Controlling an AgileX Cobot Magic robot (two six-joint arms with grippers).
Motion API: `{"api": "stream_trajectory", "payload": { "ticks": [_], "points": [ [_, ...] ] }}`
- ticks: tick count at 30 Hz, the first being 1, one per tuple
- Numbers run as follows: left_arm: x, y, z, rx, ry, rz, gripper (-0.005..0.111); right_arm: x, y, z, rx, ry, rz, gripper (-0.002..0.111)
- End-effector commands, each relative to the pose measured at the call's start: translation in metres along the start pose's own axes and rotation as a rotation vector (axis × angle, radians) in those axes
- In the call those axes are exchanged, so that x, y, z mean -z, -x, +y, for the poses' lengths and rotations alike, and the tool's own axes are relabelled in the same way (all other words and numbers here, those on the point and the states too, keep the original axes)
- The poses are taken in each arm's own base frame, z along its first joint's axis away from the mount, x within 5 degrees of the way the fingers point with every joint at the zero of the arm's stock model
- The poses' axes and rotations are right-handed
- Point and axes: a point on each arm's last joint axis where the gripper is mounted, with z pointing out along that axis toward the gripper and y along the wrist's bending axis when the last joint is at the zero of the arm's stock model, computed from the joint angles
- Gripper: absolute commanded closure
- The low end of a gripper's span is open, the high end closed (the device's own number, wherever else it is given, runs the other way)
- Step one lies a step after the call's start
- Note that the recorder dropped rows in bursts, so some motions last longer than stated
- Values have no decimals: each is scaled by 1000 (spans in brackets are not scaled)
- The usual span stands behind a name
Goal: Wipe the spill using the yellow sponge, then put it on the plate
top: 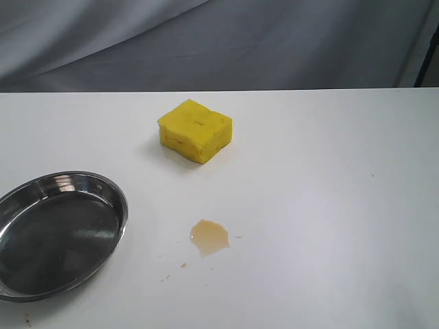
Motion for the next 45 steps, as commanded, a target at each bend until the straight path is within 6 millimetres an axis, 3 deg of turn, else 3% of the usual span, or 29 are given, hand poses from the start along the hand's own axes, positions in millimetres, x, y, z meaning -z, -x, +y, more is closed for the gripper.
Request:
{"api": "stream_trajectory", "payload": {
  "ticks": [1,5,6,12,16,20,21,27,32,34,36,40,45],
  "points": [
    [0,9,0,163,-14,-114,107,0,-1,0,4,0,1,108],
    [5,27,9,514,16,-330,107,0,-1,0,4,0,1,108],
    [5,27,10,535,19,-340,107,0,-1,0,4,0,1,108],
    [23,101,1,239,-75,-221,107,0,-1,0,4,0,1,108],
    [6,130,1,138,-99,6,107,0,-1,0,4,0,1,108],
    [-39,142,1,-9,-149,323,107,0,-1,0,4,0,1,108],
    [-59,141,2,-26,-160,392,107,0,-1,0,4,0,1,108],
    [-127,139,4,-37,-181,574,107,0,-1,0,4,0,1,108],
    [-207,137,5,5,-204,747,107,0,-1,0,4,0,1,108],
    [-225,139,1,-42,-218,767,107,0,-1,0,4,0,1,108],
    [-243,139,-7,-119,-224,794,107,0,-1,0,4,0,1,108],
    [-280,140,-42,-209,-185,835,107,0,-1,0,4,0,1,108],
    [-327,140,-89,-143,-185,857,107,0,-1,0,4,0,1,108]
  ]
}}
